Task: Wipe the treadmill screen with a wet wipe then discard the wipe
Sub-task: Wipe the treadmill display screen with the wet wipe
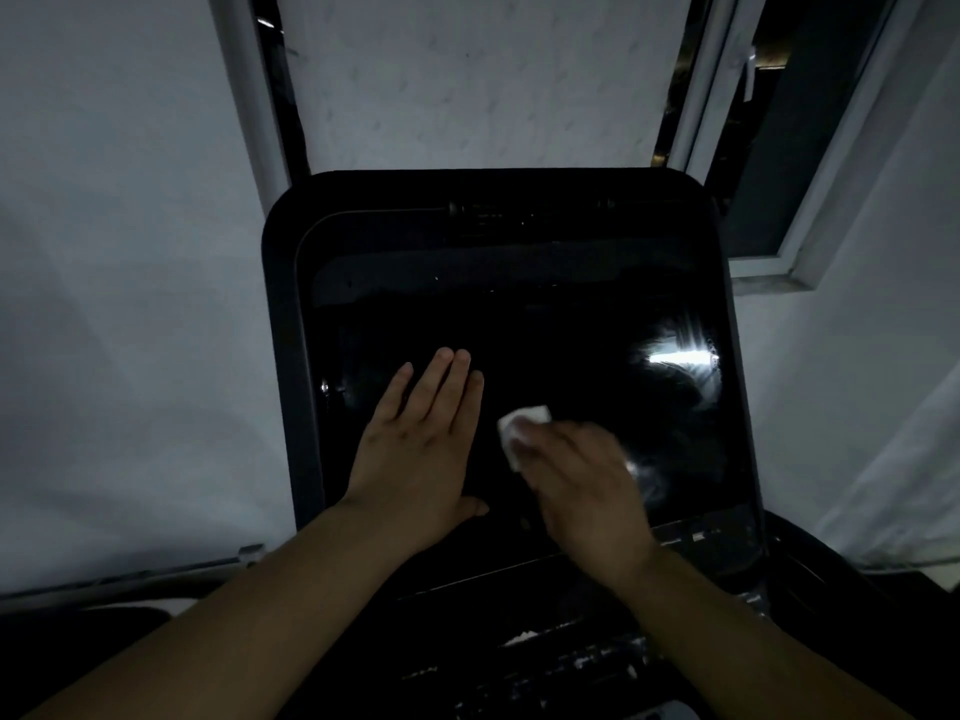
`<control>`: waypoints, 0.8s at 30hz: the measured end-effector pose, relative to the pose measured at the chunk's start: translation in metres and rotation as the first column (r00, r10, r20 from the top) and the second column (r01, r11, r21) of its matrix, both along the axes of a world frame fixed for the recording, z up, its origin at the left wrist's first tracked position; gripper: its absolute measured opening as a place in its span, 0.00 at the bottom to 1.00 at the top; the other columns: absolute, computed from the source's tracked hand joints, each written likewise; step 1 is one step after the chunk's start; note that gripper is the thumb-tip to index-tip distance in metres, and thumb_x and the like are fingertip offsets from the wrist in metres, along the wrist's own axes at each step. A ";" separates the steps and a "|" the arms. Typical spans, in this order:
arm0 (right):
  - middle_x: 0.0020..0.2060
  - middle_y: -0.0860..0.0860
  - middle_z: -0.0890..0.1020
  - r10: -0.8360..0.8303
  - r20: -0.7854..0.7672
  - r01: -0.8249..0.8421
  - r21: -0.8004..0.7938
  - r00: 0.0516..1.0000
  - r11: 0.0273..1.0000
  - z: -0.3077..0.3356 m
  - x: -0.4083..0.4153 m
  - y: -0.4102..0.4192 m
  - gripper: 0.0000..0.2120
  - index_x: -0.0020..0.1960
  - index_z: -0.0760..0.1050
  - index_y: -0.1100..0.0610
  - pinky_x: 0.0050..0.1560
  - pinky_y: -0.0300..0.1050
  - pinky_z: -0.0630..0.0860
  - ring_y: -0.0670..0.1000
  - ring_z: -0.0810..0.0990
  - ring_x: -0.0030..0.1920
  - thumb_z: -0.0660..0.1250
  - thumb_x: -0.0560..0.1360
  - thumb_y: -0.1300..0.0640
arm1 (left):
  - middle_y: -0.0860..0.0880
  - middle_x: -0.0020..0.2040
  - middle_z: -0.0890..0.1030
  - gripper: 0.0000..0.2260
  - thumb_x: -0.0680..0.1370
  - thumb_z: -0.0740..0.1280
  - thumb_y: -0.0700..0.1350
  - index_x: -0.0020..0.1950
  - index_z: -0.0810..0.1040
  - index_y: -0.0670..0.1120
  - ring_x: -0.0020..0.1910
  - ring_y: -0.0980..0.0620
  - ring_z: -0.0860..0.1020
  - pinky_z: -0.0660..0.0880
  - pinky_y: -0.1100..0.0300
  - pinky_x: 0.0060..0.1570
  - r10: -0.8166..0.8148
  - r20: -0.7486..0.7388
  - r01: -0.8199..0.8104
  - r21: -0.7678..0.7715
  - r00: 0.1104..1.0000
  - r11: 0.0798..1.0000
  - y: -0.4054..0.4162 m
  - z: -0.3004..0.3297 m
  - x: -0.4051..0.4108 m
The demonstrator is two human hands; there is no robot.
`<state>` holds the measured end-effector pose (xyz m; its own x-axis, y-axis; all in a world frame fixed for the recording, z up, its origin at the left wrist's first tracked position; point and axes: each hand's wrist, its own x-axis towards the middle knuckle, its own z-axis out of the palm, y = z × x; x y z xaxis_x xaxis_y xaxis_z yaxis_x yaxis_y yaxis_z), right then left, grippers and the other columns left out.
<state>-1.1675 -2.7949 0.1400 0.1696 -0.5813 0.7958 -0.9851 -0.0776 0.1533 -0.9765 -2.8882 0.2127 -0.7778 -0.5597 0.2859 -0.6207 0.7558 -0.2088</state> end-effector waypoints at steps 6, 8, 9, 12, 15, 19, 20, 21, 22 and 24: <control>0.65 0.59 0.80 -0.410 0.452 0.478 -0.042 0.792 0.877 0.026 -0.050 -0.009 0.18 0.61 0.80 0.60 0.56 0.57 0.75 0.66 0.79 0.57 0.60 0.74 0.60 | 0.42 0.79 0.26 0.55 0.74 0.62 0.72 0.80 0.29 0.43 0.77 0.46 0.24 0.33 0.45 0.78 -0.054 -0.082 0.053 -0.017 0.995 0.998 0.001 0.006 0.017; 0.65 0.60 0.80 -0.374 0.407 0.438 -0.075 0.833 0.896 0.031 -0.033 -0.022 0.18 0.61 0.80 0.61 0.55 0.56 0.75 0.65 0.79 0.56 0.60 0.75 0.61 | 0.42 0.79 0.26 0.56 0.74 0.62 0.72 0.80 0.29 0.43 0.78 0.46 0.25 0.34 0.45 0.79 -0.044 -0.089 0.041 -0.033 0.995 0.999 0.000 0.008 0.026; 0.65 0.59 0.81 -0.322 0.344 0.375 -0.097 0.882 0.922 0.033 -0.022 -0.030 0.17 0.62 0.80 0.61 0.56 0.56 0.75 0.65 0.79 0.55 0.61 0.75 0.62 | 0.41 0.79 0.27 0.56 0.74 0.63 0.72 0.80 0.30 0.43 0.78 0.45 0.26 0.35 0.45 0.79 -0.031 -0.087 0.029 -0.032 0.996 0.999 -0.002 0.010 0.029; 0.65 0.56 0.82 -0.146 0.174 0.169 -0.125 0.974 0.978 0.036 0.018 -0.052 0.15 0.63 0.81 0.61 0.59 0.54 0.75 0.62 0.81 0.56 0.64 0.78 0.63 | 0.41 0.80 0.29 0.56 0.74 0.64 0.71 0.80 0.31 0.42 0.79 0.44 0.29 0.36 0.44 0.79 0.011 -0.062 -0.011 -0.001 0.998 1.000 -0.008 0.007 0.038; 0.65 0.51 0.82 -0.035 -0.018 0.034 -0.079 0.999 0.996 0.045 0.031 -0.064 0.12 0.63 0.81 0.57 0.61 0.54 0.74 0.58 0.80 0.57 0.67 0.80 0.60 | 0.41 0.82 0.34 0.57 0.71 0.68 0.71 0.82 0.37 0.42 0.81 0.44 0.33 0.38 0.44 0.80 -0.014 -0.111 0.013 -0.012 0.994 1.000 -0.013 0.004 0.040; 0.66 0.53 0.81 -0.192 0.135 0.203 -0.072 0.972 0.976 0.075 -0.007 -0.071 0.16 0.65 0.80 0.57 0.59 0.55 0.75 0.60 0.80 0.56 0.64 0.79 0.61 | 0.40 0.82 0.36 0.57 0.71 0.67 0.72 0.82 0.39 0.42 0.81 0.43 0.35 0.42 0.44 0.80 -0.024 -0.080 0.021 -0.033 0.997 0.999 -0.012 0.004 0.047; 0.65 0.54 0.81 -0.249 0.220 0.271 -0.076 0.943 0.960 0.081 -0.011 -0.072 0.17 0.64 0.80 0.58 0.58 0.55 0.76 0.62 0.80 0.56 0.64 0.77 0.61 | 0.39 0.83 0.42 0.58 0.69 0.69 0.72 0.83 0.45 0.40 0.82 0.43 0.41 0.46 0.44 0.80 -0.022 -0.090 0.016 -0.065 0.996 0.998 -0.012 0.005 0.052; 0.64 0.55 0.81 -0.279 0.274 0.311 -0.080 0.920 0.947 0.083 -0.008 -0.075 0.17 0.62 0.80 0.58 0.57 0.55 0.76 0.63 0.79 0.55 0.65 0.75 0.61 | 0.38 0.83 0.48 0.58 0.67 0.71 0.72 0.83 0.50 0.40 0.83 0.42 0.46 0.49 0.43 0.80 -0.009 -0.102 0.001 -0.080 0.995 0.997 -0.013 0.004 0.056; 0.64 0.56 0.81 -0.276 0.283 0.315 -0.101 0.919 0.944 0.081 0.002 -0.078 0.17 0.62 0.80 0.59 0.57 0.55 0.76 0.64 0.79 0.54 0.65 0.74 0.62 | 0.38 0.83 0.52 0.58 0.65 0.72 0.71 0.82 0.54 0.39 0.83 0.41 0.50 0.51 0.43 0.79 0.008 -0.103 -0.017 -0.085 0.995 0.996 -0.015 0.003 0.061; 0.63 0.56 0.82 -0.172 0.198 0.202 -0.140 0.965 0.969 0.069 0.031 -0.082 0.14 0.62 0.81 0.60 0.57 0.55 0.76 0.63 0.80 0.54 0.64 0.78 0.62 | 0.37 0.82 0.57 0.58 0.64 0.74 0.71 0.81 0.58 0.38 0.82 0.40 0.54 0.52 0.42 0.78 0.026 -0.072 -0.032 -0.085 0.997 0.996 -0.019 0.001 0.067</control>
